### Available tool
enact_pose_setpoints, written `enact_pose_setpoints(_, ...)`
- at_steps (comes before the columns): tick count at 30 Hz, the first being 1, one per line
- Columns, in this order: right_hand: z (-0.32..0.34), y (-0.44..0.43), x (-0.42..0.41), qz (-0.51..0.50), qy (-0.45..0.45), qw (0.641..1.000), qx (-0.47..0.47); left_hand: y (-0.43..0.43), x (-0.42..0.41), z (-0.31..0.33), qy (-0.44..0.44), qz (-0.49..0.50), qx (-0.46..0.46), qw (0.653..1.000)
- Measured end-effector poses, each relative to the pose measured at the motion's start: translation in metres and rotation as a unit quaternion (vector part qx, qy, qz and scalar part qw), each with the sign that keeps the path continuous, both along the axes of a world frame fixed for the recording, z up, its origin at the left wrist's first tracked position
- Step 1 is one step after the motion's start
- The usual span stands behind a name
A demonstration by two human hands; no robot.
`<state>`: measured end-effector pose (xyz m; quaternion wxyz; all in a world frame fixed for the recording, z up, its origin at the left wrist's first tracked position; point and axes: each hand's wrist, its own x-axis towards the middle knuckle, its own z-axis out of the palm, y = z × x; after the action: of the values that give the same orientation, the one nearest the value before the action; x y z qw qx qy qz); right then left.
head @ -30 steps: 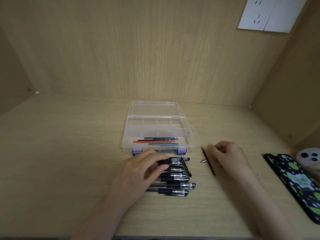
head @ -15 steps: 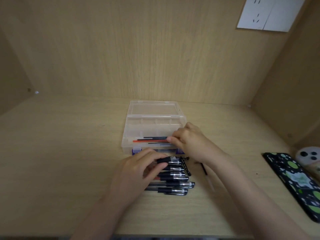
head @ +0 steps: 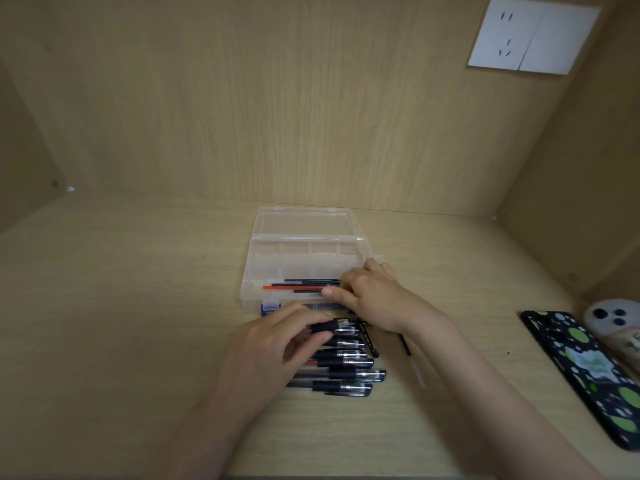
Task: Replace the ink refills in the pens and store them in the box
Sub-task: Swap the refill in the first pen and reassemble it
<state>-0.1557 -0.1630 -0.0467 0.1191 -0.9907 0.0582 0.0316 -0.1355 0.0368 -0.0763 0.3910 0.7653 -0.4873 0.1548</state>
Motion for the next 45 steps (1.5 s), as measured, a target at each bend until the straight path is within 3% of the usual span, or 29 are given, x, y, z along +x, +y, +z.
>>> enact_pose_setpoints(8,0.005,-0.012,-0.006,0.001,-0.057,0.966,0.254,0.0,0.0,0.001,0.006,-0.002,-0.009,1.0)
enact_pose_setpoints(13,0.014,-0.01,-0.019,-0.023,-0.158,0.909,0.384,0.0,0.0,0.0,0.014,-0.001,-0.016,1.0)
enact_pose_setpoints(16,0.019,-0.011,-0.03,-0.046,-0.219,0.85,0.476,0.001,0.0,0.0,0.031,0.005,-0.015,0.999)
enact_pose_setpoints(22,0.016,-0.015,-0.051,-0.097,-0.335,0.675,0.65,0.003,-0.003,0.002,0.11,0.028,-0.034,0.993)
enact_pose_setpoints(26,0.013,-0.011,-0.058,-0.094,-0.38,0.608,0.691,0.001,-0.003,0.001,0.118,0.018,-0.048,0.992)
enact_pose_setpoints(45,0.011,0.005,-0.061,-0.121,-0.387,0.601,0.689,0.002,-0.003,0.001,0.108,0.025,-0.034,0.993)
